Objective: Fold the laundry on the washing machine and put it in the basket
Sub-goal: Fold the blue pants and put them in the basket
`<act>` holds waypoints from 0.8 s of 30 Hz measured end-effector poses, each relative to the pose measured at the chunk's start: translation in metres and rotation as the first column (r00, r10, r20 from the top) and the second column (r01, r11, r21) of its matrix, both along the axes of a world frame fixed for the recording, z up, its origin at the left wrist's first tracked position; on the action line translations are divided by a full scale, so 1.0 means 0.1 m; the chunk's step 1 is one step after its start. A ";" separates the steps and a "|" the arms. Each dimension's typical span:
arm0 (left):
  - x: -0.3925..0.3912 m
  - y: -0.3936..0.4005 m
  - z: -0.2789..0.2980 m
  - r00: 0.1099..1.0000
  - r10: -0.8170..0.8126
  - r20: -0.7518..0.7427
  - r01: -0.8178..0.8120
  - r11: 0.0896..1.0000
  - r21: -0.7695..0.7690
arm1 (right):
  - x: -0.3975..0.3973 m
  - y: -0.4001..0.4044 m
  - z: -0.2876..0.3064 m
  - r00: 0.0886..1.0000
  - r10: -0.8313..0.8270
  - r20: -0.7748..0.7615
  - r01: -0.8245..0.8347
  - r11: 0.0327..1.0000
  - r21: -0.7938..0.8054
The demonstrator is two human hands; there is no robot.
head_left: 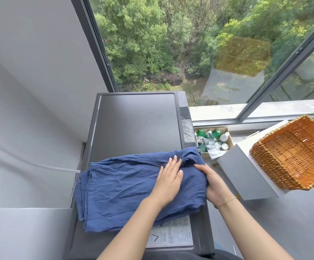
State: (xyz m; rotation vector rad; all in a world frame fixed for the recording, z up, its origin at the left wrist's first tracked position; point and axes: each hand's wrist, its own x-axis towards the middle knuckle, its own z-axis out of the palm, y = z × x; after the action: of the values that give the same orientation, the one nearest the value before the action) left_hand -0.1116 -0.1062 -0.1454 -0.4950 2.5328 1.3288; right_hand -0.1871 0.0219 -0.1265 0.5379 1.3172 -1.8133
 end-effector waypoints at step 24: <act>0.92 -1.20 0.23 0.677 0.709 0.200 -0.675 0.488 0.554 | 0.61 -0.77 0.27 0.668 0.563 -0.487 -0.492 0.825 0.279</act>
State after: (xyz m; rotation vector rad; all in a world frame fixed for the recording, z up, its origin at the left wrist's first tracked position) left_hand -0.0197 -0.2258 -0.1228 -1.4434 1.7609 2.3108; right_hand -0.1258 -0.0552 -0.0997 -0.3465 1.7541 -1.4220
